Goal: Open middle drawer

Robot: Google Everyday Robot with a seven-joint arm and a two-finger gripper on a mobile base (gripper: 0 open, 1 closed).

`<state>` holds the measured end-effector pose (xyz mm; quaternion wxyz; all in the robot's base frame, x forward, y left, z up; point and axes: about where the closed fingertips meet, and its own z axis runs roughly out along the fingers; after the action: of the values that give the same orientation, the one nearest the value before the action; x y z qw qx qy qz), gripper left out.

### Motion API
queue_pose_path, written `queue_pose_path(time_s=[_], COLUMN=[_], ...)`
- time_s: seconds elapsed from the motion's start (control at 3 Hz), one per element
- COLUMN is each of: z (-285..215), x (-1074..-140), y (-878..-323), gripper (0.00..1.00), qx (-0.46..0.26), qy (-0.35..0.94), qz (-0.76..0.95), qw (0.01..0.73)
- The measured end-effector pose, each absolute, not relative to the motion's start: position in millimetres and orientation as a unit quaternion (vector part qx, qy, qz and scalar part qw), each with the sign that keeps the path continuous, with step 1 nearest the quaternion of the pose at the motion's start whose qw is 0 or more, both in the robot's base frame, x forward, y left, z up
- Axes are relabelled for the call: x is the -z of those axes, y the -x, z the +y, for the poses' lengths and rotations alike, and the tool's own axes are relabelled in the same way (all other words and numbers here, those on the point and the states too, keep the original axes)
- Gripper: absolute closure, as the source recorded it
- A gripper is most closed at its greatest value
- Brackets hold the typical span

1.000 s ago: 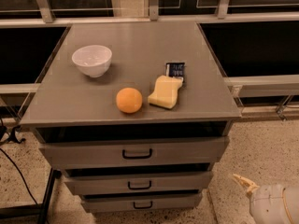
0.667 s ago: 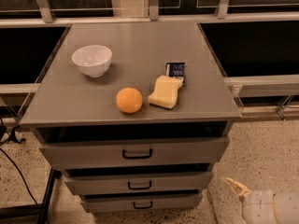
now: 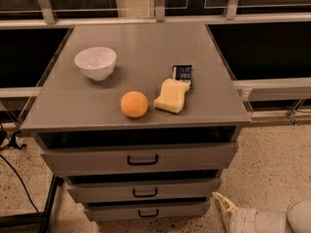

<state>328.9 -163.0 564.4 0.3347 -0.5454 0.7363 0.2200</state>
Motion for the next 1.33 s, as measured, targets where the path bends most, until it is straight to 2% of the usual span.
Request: queue_pose_path(time_s=[0.67,1.33], z=[-158.1,-139.3], x=[-552.5,-512.7], y=[-334.5,-365.2], gripper=[0.00,0.00], qx=[-0.223,-0.219], qy=[0.543,0.557], qz=[0.734,0.725], qw=[0.341,0.341])
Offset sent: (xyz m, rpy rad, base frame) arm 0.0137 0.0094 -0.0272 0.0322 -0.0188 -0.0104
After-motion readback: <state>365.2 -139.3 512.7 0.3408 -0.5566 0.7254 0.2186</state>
